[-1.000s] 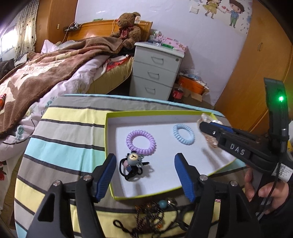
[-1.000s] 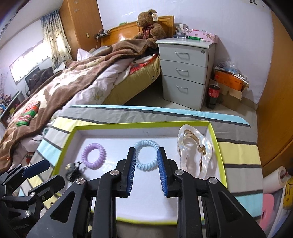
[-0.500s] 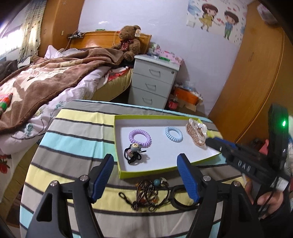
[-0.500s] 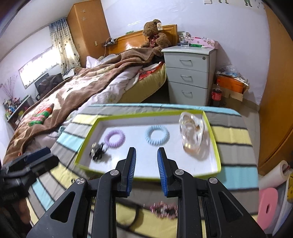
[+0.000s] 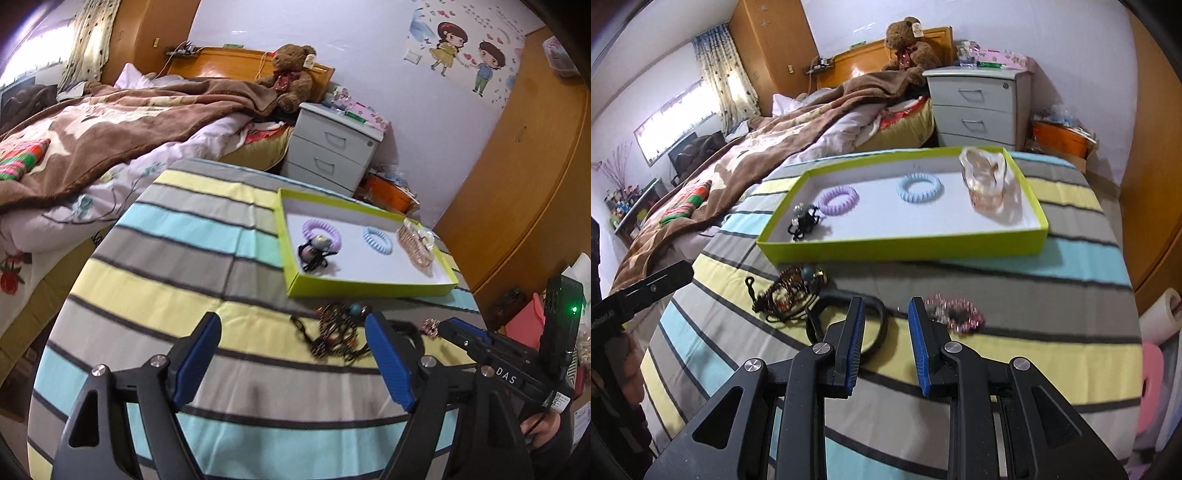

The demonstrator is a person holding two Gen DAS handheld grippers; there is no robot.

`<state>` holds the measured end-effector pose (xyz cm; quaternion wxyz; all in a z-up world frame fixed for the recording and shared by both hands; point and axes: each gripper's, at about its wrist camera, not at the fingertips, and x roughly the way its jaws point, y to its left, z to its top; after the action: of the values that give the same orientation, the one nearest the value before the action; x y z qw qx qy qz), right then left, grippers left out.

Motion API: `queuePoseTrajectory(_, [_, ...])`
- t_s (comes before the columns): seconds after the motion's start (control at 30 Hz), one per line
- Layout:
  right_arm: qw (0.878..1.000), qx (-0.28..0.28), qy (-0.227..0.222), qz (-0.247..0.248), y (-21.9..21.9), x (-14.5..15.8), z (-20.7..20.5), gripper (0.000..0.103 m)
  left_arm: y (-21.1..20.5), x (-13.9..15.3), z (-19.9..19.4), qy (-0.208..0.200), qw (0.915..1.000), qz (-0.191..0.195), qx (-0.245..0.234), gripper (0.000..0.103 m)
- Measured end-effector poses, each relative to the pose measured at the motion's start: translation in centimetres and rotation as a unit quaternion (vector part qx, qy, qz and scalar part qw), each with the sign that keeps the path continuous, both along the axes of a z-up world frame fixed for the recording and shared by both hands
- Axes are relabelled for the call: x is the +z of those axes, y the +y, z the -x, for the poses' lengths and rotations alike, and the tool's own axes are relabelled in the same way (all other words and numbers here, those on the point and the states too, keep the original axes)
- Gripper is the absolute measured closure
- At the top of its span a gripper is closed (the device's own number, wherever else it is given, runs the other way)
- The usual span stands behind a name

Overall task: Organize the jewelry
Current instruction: 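Withdraw both tools from the tray toward the loose jewelry, then close the right tool on the black band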

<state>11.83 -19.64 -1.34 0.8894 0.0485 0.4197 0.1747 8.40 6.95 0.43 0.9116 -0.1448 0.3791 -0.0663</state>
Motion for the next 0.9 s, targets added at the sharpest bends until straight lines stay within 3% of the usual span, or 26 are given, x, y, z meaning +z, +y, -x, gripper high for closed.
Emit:
queuePoseTrajectory(0.3, [0.998, 0.065, -0.010, -0.004, 2.2, 0.1, 1.3, 0.078, 1.0, -0.6, 0.9, 0.004, 1.0000, 0.004, 0.005, 0.021])
queuePoseTrajectory(0.53, [0.994, 0.108, 0.015, 0.017, 5.0, -1.3, 0.6, 0.077, 1.9, -0.8, 1.4, 0.005, 0.9999, 0.008, 0.009, 0.021])
queuePoseTrajectory(0.6, [0.993, 0.111, 0.015, 0.033, 5.8, -1.6, 0.6, 0.070, 2.1, -0.9, 1.4, 0.007, 0.9999, 0.007, 0.010, 0.021])
queuePoseTrajectory(0.63, [0.993, 0.113, 0.015, 0.039, 6.0, -1.8, 0.6, 0.057, 2.3, -0.9, 1.5, 0.007, 0.9999, 0.007, 0.012, 0.021])
queuePoseTrajectory(0.67, [0.992, 0.116, 0.016, 0.044, 6.3, -1.9, 0.6, 0.052, 2.4, -1.0, 1.5, 0.007, 0.9999, 0.008, 0.014, 0.021])
queuePoseTrajectory(0.9, [0.988, 0.123, 0.007, 0.091, 7.6, -2.5, 0.7, 0.052, 3.1, -1.4, 1.4, 0.013, 0.9996, 0.011, 0.021, 0.021])
